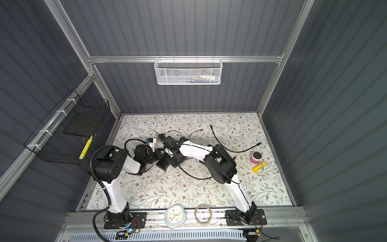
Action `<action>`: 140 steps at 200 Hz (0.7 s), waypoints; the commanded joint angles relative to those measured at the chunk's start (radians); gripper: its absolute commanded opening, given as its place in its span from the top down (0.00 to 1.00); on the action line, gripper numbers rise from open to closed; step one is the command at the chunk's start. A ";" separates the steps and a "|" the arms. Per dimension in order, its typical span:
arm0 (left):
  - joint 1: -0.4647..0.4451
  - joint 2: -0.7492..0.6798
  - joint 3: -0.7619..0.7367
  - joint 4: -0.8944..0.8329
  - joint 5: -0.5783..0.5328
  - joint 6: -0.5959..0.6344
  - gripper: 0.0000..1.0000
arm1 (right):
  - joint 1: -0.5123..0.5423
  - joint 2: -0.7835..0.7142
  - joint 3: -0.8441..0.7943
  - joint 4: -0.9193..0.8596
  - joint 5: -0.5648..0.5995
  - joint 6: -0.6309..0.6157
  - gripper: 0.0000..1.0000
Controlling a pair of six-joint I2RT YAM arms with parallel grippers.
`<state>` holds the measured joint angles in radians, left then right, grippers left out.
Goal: Insert the plug into the switch port
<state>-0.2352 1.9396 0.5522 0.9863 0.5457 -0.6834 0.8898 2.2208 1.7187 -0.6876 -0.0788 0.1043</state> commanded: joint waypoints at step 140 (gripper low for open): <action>0.280 -0.819 0.072 -1.372 -0.458 0.094 0.04 | 0.100 -0.069 -0.187 0.501 -0.068 0.004 1.00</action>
<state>-0.0002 1.2243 0.5724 -0.1703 0.2264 -0.6037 0.9699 2.1124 1.4532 -0.2218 -0.1127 0.1055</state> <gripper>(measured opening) 0.948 0.106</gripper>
